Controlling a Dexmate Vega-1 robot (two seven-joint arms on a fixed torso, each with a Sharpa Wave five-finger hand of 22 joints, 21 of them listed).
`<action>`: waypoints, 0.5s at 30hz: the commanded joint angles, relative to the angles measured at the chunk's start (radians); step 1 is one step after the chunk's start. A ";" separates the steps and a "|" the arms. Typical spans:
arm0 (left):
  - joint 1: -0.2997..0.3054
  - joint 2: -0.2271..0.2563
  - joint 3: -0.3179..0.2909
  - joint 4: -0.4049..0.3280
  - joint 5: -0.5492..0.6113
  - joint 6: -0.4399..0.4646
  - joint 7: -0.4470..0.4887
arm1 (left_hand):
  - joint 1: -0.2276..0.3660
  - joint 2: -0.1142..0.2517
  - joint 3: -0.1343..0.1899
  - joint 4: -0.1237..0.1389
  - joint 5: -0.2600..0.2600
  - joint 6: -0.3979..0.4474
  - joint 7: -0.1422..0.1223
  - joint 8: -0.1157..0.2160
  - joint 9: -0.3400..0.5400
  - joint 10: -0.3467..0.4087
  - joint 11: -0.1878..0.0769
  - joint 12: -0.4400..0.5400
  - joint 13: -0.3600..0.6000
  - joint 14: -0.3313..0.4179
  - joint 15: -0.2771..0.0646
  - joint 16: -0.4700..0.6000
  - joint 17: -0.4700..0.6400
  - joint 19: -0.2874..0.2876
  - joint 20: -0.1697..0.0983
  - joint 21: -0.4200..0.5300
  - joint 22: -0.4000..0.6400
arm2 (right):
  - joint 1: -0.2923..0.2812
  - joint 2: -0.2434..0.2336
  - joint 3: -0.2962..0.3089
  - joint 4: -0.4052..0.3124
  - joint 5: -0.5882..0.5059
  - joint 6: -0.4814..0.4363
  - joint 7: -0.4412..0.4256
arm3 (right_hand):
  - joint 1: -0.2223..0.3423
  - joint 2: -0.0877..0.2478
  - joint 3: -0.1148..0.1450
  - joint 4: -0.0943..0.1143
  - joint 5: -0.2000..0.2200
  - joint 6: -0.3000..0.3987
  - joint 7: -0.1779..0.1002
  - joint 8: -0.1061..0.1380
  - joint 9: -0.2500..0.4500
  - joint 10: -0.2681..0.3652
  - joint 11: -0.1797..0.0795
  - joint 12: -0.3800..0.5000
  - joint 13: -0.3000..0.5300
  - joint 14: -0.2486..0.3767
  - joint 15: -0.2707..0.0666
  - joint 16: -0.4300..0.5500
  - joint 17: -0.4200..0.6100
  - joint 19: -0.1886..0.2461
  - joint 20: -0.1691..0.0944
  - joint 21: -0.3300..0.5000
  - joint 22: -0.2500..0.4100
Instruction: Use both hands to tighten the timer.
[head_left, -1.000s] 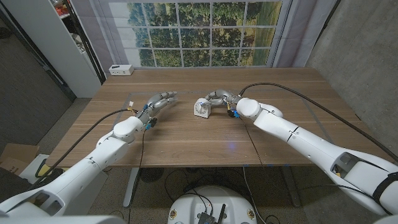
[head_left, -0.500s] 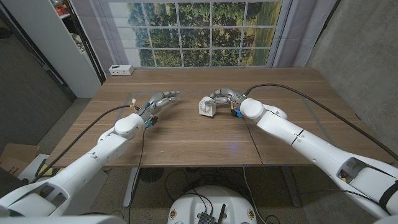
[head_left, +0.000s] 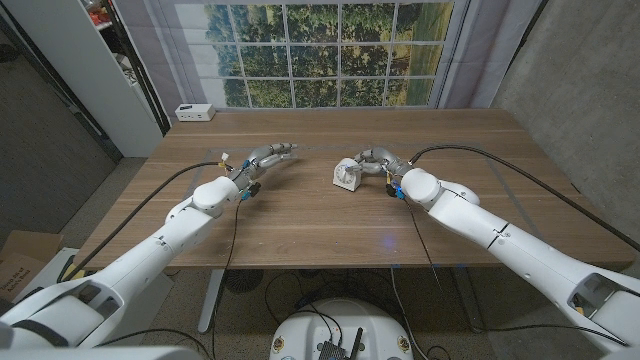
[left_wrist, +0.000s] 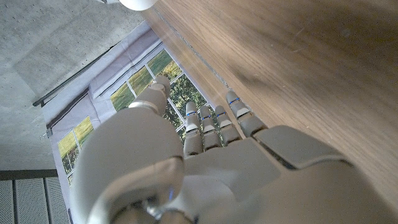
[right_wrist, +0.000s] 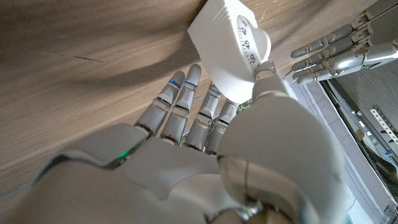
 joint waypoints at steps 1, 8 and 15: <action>0.029 0.018 0.005 -0.103 0.041 0.067 0.073 | 0.007 0.000 -0.004 0.002 0.003 0.009 0.000 0.007 0.001 0.003 0.000 0.004 0.004 0.003 -0.002 0.001 0.000 0.004 0.001 0.000 0.005 | 0.016 -0.149 0.007 -0.091 0.025 -0.002 0.180 | -0.045 -0.016 -0.018 0.007 0.003 -0.074 0.010 -0.051 -0.019 -0.105 0.016 -0.051 -0.025 -0.046 -0.149 -0.016 0.015 -0.019 0.017 -0.010 0.002; 0.064 0.039 -0.002 -0.157 0.060 0.097 0.118 | 0.008 -0.001 -0.007 0.002 0.003 0.008 -0.005 0.005 0.002 0.003 0.001 0.004 0.005 0.003 -0.002 0.001 0.000 0.003 0.003 -0.002 0.005 | 0.087 -0.220 -0.022 -0.123 0.013 -0.014 0.357 | -0.080 -0.028 -0.037 0.012 0.009 -0.205 -0.010 -0.145 -0.069 -0.264 0.042 -0.151 -0.060 -0.175 -0.122 -0.049 0.035 -0.076 0.043 -0.024 0.002; 0.100 0.059 -0.012 -0.211 0.071 0.121 0.154 | 0.007 -0.003 -0.010 0.002 0.002 0.007 -0.005 0.004 0.002 0.001 0.000 0.004 0.005 0.003 -0.002 0.001 0.000 0.002 0.006 -0.004 0.005 | 0.128 -0.278 -0.040 -0.143 -0.068 0.047 0.445 | -0.082 -0.035 -0.043 0.000 0.023 -0.392 0.008 -0.230 -0.124 -0.450 0.054 -0.267 -0.094 -0.308 -0.089 -0.096 0.036 -0.137 0.056 -0.027 0.002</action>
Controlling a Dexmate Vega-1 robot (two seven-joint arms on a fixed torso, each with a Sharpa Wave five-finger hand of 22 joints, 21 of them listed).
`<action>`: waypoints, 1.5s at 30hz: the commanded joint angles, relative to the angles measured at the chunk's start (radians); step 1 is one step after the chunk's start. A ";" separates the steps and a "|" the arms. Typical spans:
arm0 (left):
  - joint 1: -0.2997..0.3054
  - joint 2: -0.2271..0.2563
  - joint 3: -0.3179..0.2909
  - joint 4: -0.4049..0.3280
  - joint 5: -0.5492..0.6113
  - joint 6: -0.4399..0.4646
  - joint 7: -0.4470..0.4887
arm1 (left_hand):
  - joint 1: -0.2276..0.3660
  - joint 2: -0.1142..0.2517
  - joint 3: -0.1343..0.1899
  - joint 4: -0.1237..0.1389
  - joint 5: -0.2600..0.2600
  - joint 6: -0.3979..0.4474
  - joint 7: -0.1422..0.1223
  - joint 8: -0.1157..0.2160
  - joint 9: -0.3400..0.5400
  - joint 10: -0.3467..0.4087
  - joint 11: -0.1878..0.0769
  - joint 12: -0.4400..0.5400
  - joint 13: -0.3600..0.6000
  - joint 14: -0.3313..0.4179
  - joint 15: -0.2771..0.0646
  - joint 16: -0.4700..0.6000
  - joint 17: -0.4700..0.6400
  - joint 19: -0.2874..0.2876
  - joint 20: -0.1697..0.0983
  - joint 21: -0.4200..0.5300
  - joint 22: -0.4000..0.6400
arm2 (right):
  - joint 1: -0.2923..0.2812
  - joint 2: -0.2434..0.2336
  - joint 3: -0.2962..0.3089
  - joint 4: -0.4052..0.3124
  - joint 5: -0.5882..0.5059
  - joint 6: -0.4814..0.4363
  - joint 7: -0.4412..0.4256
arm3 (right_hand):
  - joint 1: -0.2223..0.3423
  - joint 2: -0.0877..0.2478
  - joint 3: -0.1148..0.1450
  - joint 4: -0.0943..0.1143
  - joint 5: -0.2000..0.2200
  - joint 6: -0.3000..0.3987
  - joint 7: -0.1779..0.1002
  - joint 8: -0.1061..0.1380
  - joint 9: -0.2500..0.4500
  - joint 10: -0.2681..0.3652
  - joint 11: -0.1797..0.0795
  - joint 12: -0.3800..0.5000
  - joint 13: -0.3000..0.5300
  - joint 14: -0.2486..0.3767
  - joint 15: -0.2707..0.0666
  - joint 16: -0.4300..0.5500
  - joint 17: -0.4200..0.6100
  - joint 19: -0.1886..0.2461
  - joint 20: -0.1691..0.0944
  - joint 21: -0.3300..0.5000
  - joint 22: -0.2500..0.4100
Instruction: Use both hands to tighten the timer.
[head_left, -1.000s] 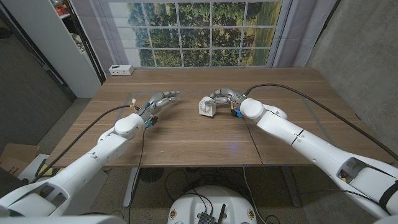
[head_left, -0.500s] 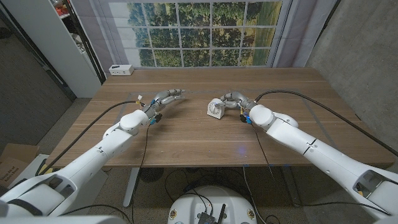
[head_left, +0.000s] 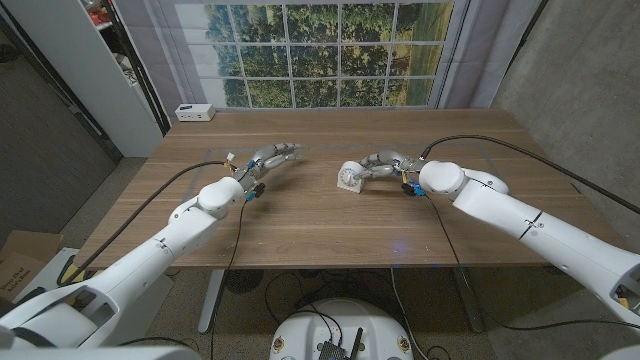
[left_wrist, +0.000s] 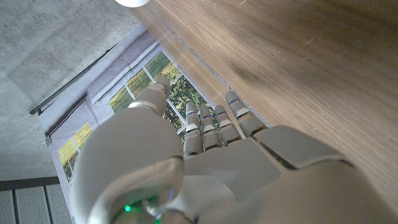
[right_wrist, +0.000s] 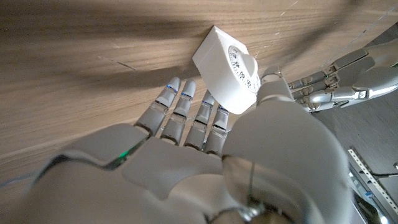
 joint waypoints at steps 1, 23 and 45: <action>0.064 0.036 -0.016 -0.107 0.029 0.050 0.068 | 0.007 -0.003 -0.004 0.001 0.002 0.004 -0.006 0.003 0.002 0.001 0.001 0.004 0.005 0.003 -0.003 0.001 0.000 0.002 0.006 -0.005 0.005 | 0.077 -0.117 -0.031 -0.045 -0.101 0.070 0.219 | -0.002 -0.001 -0.005 -0.011 0.015 -0.118 0.002 -0.037 -0.029 -0.134 0.002 -0.075 -0.013 -0.082 -0.100 -0.030 0.003 -0.030 -0.001 0.000 0.002; 0.132 0.038 -0.022 -0.207 0.069 0.083 0.155 | 0.007 -0.004 -0.011 0.001 0.003 0.002 -0.008 0.000 0.003 0.002 0.000 0.005 0.005 0.003 -0.003 0.001 0.000 0.002 0.007 -0.009 0.005 | 0.219 -0.093 -0.071 0.068 -0.470 0.496 0.440 | 0.198 0.030 0.069 -0.054 0.030 -0.443 -0.076 -0.032 -0.094 -0.432 -0.083 -0.150 -0.068 -0.323 -0.103 -0.155 -0.077 -0.115 -0.056 -0.001 -0.001; 0.135 0.017 -0.013 -0.240 0.091 0.142 0.201 | 0.011 -0.001 -0.016 0.001 0.004 0.002 -0.006 -0.001 0.004 0.002 0.001 0.005 0.006 0.002 -0.003 0.000 0.000 0.000 0.008 -0.015 0.006 | 0.345 0.090 -0.121 0.353 -0.611 0.790 0.449 | 0.267 0.051 0.097 -0.052 0.019 -0.466 -0.081 -0.024 -0.097 -0.451 -0.094 -0.146 -0.087 -0.323 -0.118 -0.153 -0.104 -0.084 -0.082 0.013 0.000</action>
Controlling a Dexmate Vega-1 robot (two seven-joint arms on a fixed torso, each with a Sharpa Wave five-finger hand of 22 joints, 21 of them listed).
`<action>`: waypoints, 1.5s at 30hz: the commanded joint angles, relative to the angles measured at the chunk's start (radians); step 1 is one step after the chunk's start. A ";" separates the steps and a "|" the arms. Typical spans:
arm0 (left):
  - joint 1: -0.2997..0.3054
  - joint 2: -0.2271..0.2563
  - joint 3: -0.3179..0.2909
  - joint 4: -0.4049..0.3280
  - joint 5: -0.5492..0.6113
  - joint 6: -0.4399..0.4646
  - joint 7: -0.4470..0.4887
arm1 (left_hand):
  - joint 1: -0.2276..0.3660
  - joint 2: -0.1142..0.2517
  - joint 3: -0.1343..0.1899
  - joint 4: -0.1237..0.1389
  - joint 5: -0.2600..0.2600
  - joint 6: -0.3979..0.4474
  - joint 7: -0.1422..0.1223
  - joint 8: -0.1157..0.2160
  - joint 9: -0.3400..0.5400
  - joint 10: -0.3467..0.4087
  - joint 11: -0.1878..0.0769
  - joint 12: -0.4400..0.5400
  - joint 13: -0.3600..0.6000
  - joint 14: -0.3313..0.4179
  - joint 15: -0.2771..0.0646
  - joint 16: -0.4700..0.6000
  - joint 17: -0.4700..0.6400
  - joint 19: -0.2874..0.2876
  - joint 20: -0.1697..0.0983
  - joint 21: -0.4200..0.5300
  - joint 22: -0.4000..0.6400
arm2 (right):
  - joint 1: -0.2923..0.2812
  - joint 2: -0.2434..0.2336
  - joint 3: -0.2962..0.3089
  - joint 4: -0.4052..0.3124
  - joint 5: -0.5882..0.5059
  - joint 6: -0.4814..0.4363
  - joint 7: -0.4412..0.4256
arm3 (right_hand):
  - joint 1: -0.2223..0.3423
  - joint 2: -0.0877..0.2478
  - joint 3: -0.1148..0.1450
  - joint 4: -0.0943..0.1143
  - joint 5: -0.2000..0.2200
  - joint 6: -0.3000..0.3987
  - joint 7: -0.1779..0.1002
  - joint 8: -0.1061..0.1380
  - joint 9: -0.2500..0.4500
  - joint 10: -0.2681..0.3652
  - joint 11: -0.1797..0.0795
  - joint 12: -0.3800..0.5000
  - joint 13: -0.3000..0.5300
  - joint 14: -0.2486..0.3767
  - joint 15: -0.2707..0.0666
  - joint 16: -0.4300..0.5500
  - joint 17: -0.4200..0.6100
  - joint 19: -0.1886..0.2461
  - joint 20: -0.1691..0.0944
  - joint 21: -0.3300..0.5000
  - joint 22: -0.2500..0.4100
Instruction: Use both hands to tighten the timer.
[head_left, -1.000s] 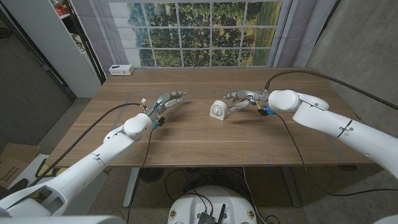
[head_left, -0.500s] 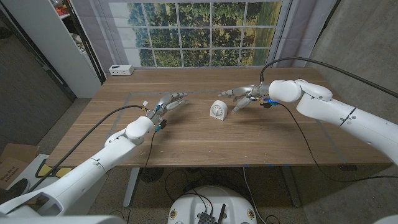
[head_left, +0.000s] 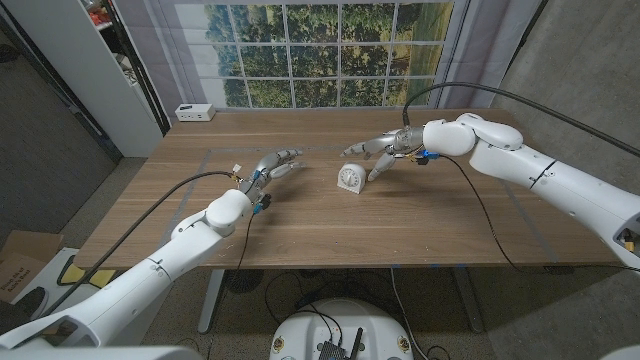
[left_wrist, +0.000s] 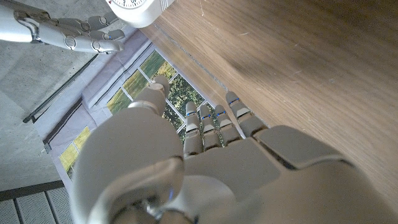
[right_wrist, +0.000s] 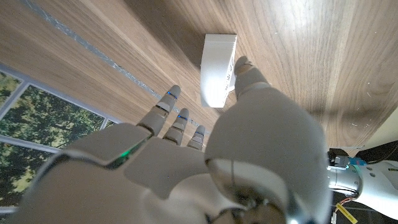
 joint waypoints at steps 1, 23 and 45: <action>-0.003 -0.018 0.009 -0.012 0.011 0.035 0.025 | 0.011 -0.001 -0.004 0.002 0.004 0.002 -0.006 -0.001 0.004 0.002 0.001 0.005 0.006 0.002 -0.002 0.000 0.000 0.000 0.007 0.000 0.006 | 0.079 0.096 -0.043 0.172 -0.075 0.160 0.016 | 0.016 0.004 0.009 0.001 -0.003 -0.006 -0.002 0.007 0.003 -0.006 -0.003 0.007 0.001 -0.001 -0.123 0.001 0.000 0.012 -0.003 0.006 0.002; -0.020 -0.040 0.028 -0.010 0.014 0.070 0.039 | 0.014 0.000 -0.008 0.002 0.004 0.004 -0.008 -0.002 0.005 0.001 -0.001 0.005 0.007 0.003 -0.003 0.000 0.000 0.000 0.008 -0.004 0.006 | 0.189 0.190 -0.144 0.456 -0.107 0.303 0.014 | 0.082 0.046 0.032 0.017 -0.030 0.078 -0.004 0.045 0.008 0.109 -0.040 0.047 -0.022 0.099 -0.178 0.049 -0.024 0.064 -0.053 0.024 0.004; -0.023 -0.031 0.057 -0.048 0.068 0.095 0.053 | 0.017 0.000 -0.013 0.002 0.004 0.005 -0.011 -0.003 0.005 0.002 -0.004 0.006 0.007 0.003 -0.004 0.000 -0.001 0.002 0.008 -0.007 0.006 | 0.167 0.166 -0.094 0.439 0.005 0.262 0.033 | 0.115 0.055 -0.019 0.032 -0.032 0.421 -0.001 0.154 0.076 0.410 -0.041 0.187 0.105 0.378 -0.191 0.278 0.154 0.183 -0.101 0.082 0.016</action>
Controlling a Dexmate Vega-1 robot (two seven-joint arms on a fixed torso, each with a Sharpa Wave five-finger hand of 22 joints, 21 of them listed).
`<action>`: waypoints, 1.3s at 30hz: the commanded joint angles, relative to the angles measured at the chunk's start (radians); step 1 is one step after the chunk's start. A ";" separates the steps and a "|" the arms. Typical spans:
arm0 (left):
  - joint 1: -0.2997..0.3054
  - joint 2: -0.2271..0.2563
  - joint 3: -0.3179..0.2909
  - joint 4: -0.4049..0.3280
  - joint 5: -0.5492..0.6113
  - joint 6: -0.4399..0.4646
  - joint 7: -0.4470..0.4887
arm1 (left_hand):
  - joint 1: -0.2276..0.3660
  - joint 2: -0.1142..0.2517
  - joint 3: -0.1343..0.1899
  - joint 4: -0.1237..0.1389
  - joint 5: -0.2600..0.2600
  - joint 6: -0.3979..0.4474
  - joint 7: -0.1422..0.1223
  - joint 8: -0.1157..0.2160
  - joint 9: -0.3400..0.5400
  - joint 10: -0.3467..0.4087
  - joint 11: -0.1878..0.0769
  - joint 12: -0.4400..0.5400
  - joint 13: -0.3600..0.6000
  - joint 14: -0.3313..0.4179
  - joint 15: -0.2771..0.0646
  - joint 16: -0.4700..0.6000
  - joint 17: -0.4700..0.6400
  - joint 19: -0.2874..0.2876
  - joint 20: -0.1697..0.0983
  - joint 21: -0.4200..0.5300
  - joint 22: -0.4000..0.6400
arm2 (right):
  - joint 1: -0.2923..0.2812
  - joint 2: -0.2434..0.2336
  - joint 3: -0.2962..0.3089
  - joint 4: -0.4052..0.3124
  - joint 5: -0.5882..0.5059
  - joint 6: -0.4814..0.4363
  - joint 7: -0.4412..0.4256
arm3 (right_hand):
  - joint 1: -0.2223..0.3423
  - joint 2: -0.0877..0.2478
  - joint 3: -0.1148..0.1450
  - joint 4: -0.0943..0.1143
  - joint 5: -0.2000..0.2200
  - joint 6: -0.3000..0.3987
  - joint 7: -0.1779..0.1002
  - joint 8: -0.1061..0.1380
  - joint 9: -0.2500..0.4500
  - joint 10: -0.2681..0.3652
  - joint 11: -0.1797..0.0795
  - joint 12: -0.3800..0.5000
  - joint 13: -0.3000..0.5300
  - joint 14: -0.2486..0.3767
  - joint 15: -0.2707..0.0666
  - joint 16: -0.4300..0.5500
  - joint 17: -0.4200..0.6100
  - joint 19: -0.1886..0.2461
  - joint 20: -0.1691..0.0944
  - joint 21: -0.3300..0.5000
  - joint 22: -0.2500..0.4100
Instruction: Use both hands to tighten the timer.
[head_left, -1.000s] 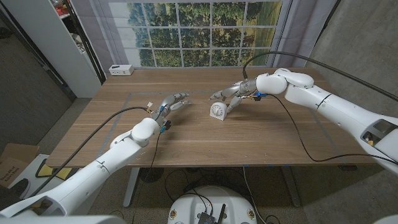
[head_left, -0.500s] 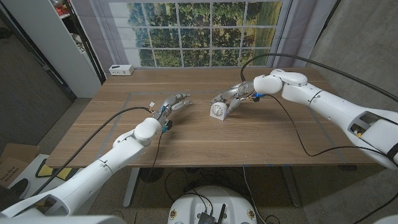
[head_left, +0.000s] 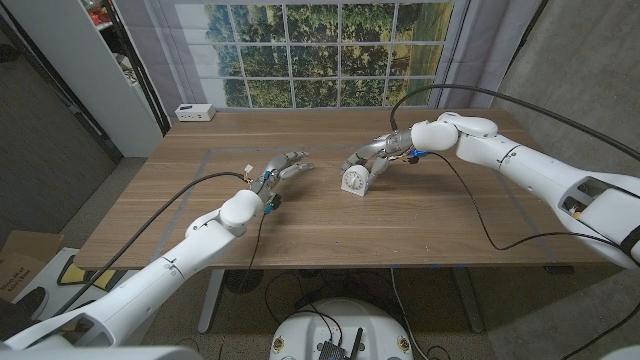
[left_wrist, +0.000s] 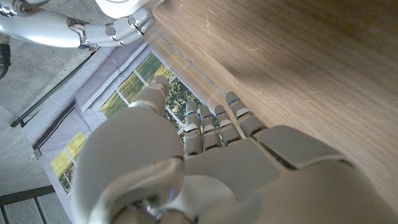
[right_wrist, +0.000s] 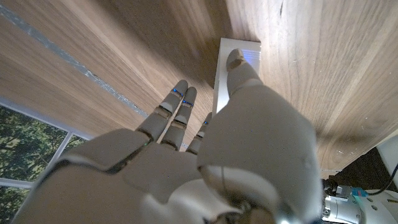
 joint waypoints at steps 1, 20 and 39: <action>0.000 0.011 0.018 -0.029 0.043 0.013 0.012 | 0.006 -0.004 -0.007 0.002 0.004 0.006 -0.013 -0.002 0.005 0.002 -0.004 0.006 0.002 0.003 -0.005 0.000 -0.001 0.002 0.009 -0.003 0.001 | -0.011 -0.012 0.034 -0.033 0.063 -0.073 0.037 | 0.001 0.011 -0.005 0.004 0.003 0.039 0.021 0.010 0.010 0.045 0.003 0.015 0.042 0.019 -0.187 0.013 0.014 0.012 -0.051 0.012 0.004; 0.009 -0.029 0.050 -0.036 0.238 -0.039 0.152 | -0.057 -0.097 -0.101 0.021 0.014 0.163 -0.066 0.060 0.036 0.112 -0.047 0.049 0.006 0.084 -0.065 0.018 0.002 0.027 -0.010 -0.016 0.000 | -0.030 -0.032 0.107 -0.125 0.236 -0.380 0.130 | -0.005 0.000 -0.017 0.003 0.001 0.060 0.020 0.017 0.021 0.059 0.018 0.029 0.060 0.032 -0.186 0.025 0.034 0.032 -0.036 0.024 0.004; -0.080 -0.129 0.103 0.096 0.333 -0.183 0.171 | 0.015 -0.104 -0.113 0.013 0.066 0.220 -0.162 0.085 0.065 0.148 -0.066 0.065 0.018 0.104 -0.073 0.017 0.012 0.026 0.010 -0.029 0.003 | -0.023 -0.050 0.142 -0.199 0.449 -0.610 0.228 | -0.051 -0.006 -0.029 0.021 -0.003 0.065 0.023 0.013 0.030 0.079 0.071 0.046 0.079 0.049 -0.179 0.002 0.022 0.059 -0.031 0.039 0.003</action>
